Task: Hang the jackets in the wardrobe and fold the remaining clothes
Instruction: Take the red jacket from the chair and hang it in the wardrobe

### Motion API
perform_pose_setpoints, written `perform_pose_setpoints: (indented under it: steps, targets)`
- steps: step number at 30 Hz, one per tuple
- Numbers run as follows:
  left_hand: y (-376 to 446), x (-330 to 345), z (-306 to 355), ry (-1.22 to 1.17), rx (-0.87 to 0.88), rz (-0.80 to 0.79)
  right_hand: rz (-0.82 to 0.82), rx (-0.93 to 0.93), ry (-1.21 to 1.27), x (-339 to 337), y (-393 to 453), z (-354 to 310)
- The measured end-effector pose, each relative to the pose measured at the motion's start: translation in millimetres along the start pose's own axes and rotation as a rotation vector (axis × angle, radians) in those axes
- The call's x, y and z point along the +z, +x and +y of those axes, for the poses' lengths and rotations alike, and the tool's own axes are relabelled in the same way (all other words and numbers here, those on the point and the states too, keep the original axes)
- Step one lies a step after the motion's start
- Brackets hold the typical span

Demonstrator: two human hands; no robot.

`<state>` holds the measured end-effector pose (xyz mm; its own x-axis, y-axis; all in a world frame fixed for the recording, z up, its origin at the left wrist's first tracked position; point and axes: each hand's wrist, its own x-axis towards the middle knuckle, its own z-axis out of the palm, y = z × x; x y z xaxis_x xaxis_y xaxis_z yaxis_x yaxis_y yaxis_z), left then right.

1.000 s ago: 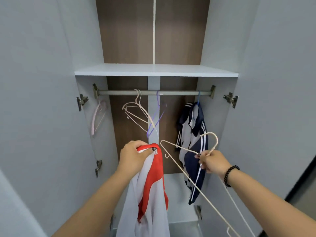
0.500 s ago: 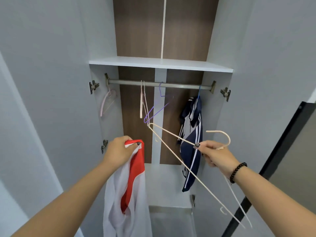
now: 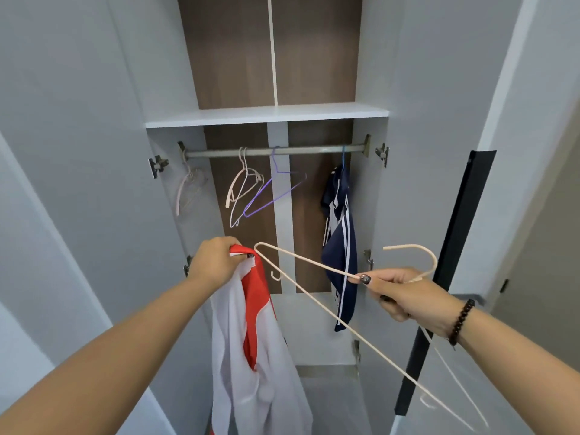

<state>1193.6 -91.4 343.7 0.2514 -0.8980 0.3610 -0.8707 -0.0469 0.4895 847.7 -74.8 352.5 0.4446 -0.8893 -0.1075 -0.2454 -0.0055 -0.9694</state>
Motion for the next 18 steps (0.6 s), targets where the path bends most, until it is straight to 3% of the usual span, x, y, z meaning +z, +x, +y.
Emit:
perform_pose_setpoints:
  steps: [7, 13, 18]
  targets:
    - [4.3, -18.4, 19.3, -0.007, 0.09, 0.084, -0.02, -0.011, -0.025, 2.3, -10.8, -15.1]
    - [-7.2, -34.1, 43.1, -0.028, 0.178, 0.138, 0.078, -0.081, -0.143, 25.1, -11.2, -27.8]
    - [-16.6, -51.0, 65.0, -0.151, 0.263, 0.182, 0.065, -0.05, -0.199, 35.8, -3.1, -42.4]
